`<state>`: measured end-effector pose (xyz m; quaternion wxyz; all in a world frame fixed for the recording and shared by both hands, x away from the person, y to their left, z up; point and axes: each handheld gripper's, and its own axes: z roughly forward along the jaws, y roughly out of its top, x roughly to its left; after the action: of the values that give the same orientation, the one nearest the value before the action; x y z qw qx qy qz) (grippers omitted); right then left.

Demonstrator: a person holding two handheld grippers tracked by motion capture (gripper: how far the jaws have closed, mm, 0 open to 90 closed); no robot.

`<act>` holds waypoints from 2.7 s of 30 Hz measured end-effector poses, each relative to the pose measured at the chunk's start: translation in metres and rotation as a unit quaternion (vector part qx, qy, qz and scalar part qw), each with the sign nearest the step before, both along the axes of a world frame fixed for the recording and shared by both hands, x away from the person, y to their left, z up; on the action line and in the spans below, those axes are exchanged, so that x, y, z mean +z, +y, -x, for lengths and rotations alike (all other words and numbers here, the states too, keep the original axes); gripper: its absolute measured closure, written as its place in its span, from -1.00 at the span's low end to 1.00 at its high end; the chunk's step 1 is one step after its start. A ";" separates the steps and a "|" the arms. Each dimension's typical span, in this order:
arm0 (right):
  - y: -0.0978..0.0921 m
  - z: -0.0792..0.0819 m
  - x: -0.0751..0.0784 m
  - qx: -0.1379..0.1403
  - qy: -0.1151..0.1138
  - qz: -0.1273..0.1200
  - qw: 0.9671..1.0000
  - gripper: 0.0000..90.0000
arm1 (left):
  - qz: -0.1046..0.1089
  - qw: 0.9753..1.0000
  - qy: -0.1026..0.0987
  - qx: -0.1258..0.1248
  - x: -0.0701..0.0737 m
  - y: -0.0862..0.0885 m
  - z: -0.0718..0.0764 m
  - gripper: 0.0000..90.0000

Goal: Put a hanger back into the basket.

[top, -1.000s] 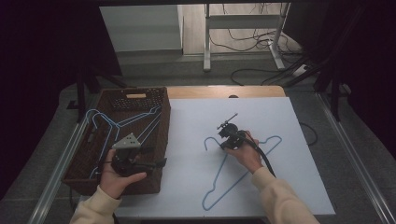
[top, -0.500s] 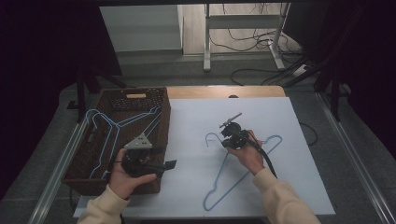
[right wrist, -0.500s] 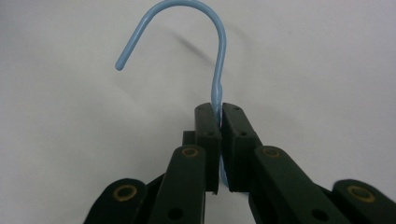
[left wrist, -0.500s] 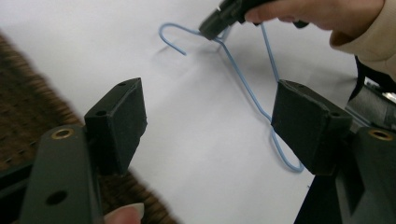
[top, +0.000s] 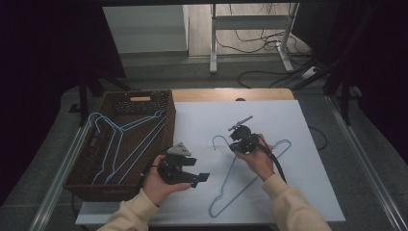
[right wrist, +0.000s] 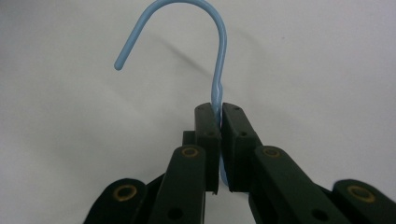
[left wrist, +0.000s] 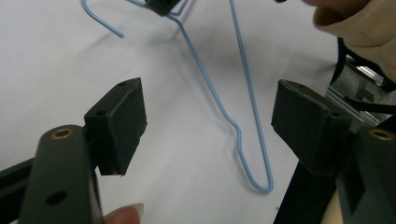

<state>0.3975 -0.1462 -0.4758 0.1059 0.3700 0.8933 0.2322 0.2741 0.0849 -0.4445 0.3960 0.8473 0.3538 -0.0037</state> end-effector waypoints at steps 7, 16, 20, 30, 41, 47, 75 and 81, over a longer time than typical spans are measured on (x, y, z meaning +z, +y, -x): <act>-0.002 0.001 0.002 -0.001 -0.001 -0.005 1.000 0.91 | 0.003 0.999 0.039 -0.007 -0.020 -0.029 -0.013 -0.33; -0.004 0.001 0.003 -0.002 -0.003 -0.010 1.000 0.91 | -0.013 0.998 0.066 -0.005 -0.049 -0.055 -0.023 -0.12; -0.004 0.001 0.004 -0.004 -0.004 -0.011 1.000 0.91 | -0.011 0.997 0.076 -0.006 -0.057 -0.060 -0.028 -0.02; -0.006 0.001 0.005 -0.007 -0.005 -0.016 1.000 0.91 | 0.012 0.996 0.094 -0.004 -0.068 -0.067 -0.036 0.19; -0.008 0.001 0.007 -0.009 -0.006 -0.021 1.000 0.91 | 0.020 0.992 0.122 -0.006 -0.079 -0.070 -0.043 0.78; -0.014 0.002 0.010 -0.013 -0.002 -0.039 0.999 0.90 | 0.024 0.991 0.131 -0.001 -0.076 -0.067 -0.045 0.84; -0.080 0.042 0.052 0.000 -0.074 -0.181 0.981 -0.17 | 0.101 0.985 0.136 0.022 -0.040 -0.039 -0.040 0.94; -0.103 0.050 0.052 -0.015 -0.093 -0.194 0.977 -0.17 | 0.115 0.984 0.130 0.026 -0.032 -0.032 -0.039 0.94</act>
<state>0.3470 -0.2493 -0.4241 0.1180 0.3741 0.8117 0.4327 0.3127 0.0532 -0.4767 0.4415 0.7787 0.4217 -0.1445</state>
